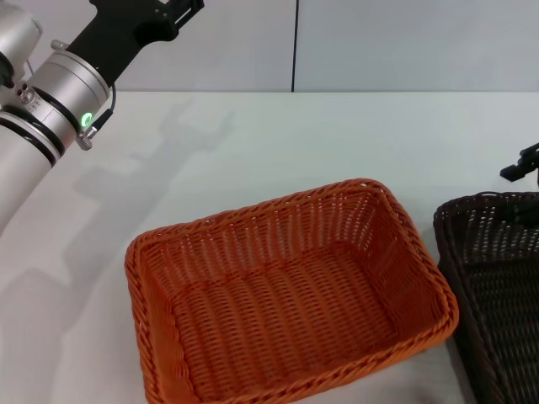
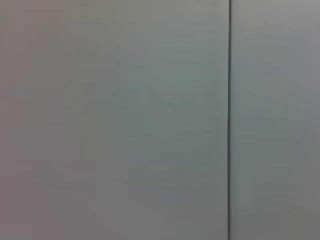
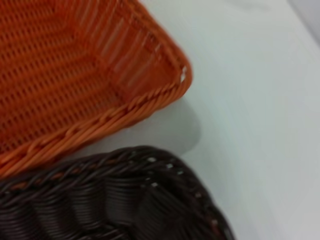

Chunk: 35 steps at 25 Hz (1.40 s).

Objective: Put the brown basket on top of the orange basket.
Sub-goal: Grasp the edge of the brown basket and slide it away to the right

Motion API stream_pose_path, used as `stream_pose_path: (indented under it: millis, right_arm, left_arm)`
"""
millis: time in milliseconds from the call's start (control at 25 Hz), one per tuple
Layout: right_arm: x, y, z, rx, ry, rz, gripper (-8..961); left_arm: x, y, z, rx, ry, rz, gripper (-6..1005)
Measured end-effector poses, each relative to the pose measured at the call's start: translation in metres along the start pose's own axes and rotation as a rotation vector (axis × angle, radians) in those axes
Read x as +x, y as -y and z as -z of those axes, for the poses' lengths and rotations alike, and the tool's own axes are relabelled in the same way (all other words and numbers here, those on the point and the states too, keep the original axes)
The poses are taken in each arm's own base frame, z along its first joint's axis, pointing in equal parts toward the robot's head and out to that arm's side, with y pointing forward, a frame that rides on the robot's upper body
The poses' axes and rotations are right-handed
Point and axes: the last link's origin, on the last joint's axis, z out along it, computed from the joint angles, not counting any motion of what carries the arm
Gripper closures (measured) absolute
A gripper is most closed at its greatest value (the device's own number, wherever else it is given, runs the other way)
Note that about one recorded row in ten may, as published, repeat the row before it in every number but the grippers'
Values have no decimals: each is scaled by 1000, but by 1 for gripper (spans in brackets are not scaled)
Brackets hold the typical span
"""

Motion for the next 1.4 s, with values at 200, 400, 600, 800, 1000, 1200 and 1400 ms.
stream_pose_path:
  millis: [200,400,600,800,1000,1200,1400]
  right_arm:
    - [2,-2,-17,-50,-22,7,345]
    - [4,-4,-21,-61,-36,12,345]
    - [9,-7,-19,-61,-39,13,355]
    - [13,-12,-17,-82,-39,7,515]
    - [17,-20,-3,-151,-25,-7,610]
    - [27,-25,13,-208,-24,-44,669]
    - [38,-27,30,-236,-8,-92,710]
  left_arm:
    - [0,0,-1,0,0,1,153]
    - [-1,-1,0,0,2,5,153]
    - [-5,0,2,5,13,10,153]
    - [-6,-1,3,4,18,10,153]
    - [-8,0,4,9,26,13,153]
    - [-11,2,6,15,30,18,153]
    - [-11,3,6,26,28,28,153]
